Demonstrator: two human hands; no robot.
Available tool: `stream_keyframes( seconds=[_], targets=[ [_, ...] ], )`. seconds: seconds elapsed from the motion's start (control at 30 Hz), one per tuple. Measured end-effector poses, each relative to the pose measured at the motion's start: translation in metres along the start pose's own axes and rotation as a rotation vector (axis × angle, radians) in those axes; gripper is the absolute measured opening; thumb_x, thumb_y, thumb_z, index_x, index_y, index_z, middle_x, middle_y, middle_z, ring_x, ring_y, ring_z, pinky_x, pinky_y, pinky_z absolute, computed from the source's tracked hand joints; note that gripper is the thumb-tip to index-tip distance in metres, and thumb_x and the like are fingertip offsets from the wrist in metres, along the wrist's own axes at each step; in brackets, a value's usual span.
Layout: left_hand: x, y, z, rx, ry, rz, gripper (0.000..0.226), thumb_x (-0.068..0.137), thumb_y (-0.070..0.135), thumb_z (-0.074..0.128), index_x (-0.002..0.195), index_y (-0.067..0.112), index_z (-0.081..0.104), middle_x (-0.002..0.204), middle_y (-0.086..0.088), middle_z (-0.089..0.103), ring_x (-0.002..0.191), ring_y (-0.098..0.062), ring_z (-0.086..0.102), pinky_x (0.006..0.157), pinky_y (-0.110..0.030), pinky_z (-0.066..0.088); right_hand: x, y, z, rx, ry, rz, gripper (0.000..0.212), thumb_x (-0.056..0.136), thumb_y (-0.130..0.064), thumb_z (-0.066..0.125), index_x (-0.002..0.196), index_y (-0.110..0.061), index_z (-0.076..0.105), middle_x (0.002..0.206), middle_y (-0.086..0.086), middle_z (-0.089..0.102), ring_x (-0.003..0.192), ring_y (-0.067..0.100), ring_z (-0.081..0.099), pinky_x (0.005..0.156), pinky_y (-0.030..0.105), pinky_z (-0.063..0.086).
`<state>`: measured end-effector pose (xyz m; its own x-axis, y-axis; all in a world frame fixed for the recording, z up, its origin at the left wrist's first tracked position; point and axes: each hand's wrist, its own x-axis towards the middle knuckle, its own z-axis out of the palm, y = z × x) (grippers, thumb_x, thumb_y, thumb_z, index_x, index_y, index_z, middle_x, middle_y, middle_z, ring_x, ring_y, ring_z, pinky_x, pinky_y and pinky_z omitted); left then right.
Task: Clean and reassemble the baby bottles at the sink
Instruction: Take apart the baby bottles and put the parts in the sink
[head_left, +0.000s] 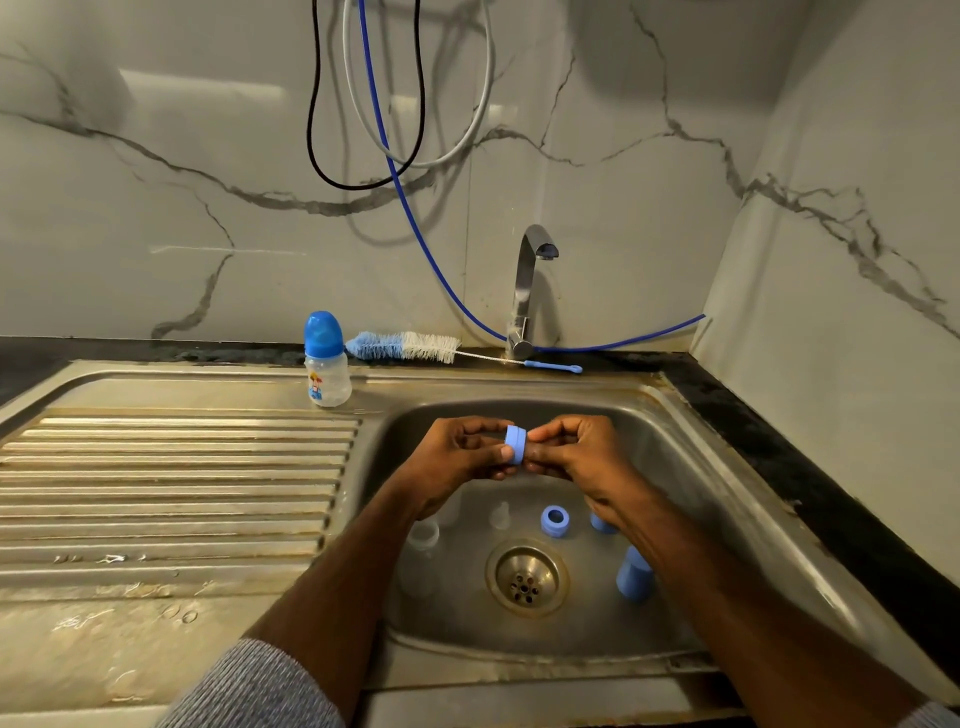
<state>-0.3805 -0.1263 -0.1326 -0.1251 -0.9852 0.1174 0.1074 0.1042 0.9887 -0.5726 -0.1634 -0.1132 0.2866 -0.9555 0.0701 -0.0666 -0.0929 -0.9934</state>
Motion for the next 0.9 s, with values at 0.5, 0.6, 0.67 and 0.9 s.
stream_keyframes(
  seconds=[0.5, 0.6, 0.67, 0.9],
  targets=[
    [0.005, -0.005, 0.01, 0.198, 0.087, 0.111, 0.042, 0.083, 0.002, 0.078, 0.121, 0.015, 0.069, 0.11, -0.003, 0.074, 0.101, -0.017, 0.073, 0.084, -0.031, 0.061, 0.007, 0.004, -0.007, 0.286, 0.063, 0.253, 0.011, 0.089, 0.002, 0.068, 0.094, -0.007, 0.07, 0.083, 0.009, 0.075, 0.069, 0.013, 0.072, 0.061, 0.023, 0.058],
    [0.007, -0.006, 0.014, 0.187, 0.095, 0.12, 0.043, 0.082, 0.004, 0.079, 0.123, 0.011, 0.068, 0.112, -0.006, 0.074, 0.103, -0.02, 0.073, 0.088, -0.036, 0.06, 0.006, 0.006, -0.005, 0.264, 0.056, 0.231, 0.011, 0.091, -0.002, 0.067, 0.095, -0.01, 0.072, 0.083, 0.006, 0.076, 0.069, 0.011, 0.072, 0.059, 0.022, 0.056],
    [0.007, -0.005, 0.017, 0.18, 0.111, 0.129, 0.044, 0.081, 0.007, 0.08, 0.123, 0.01, 0.069, 0.112, -0.006, 0.074, 0.103, -0.021, 0.073, 0.089, -0.036, 0.06, 0.005, 0.006, -0.004, 0.2, 0.047, 0.198, 0.012, 0.091, -0.005, 0.066, 0.097, -0.014, 0.073, 0.084, 0.003, 0.078, 0.068, 0.008, 0.072, 0.056, 0.02, 0.055],
    [0.006, -0.004, 0.013, 0.131, 0.176, 0.107, 0.035, 0.08, 0.005, 0.08, 0.113, 0.013, 0.07, 0.101, -0.005, 0.078, 0.093, -0.022, 0.076, 0.077, -0.029, 0.062, 0.007, 0.007, -0.003, 0.137, 0.049, 0.14, 0.015, 0.094, -0.005, 0.062, 0.096, -0.014, 0.074, 0.087, 0.003, 0.078, 0.074, 0.009, 0.072, 0.065, 0.025, 0.056]
  ],
)
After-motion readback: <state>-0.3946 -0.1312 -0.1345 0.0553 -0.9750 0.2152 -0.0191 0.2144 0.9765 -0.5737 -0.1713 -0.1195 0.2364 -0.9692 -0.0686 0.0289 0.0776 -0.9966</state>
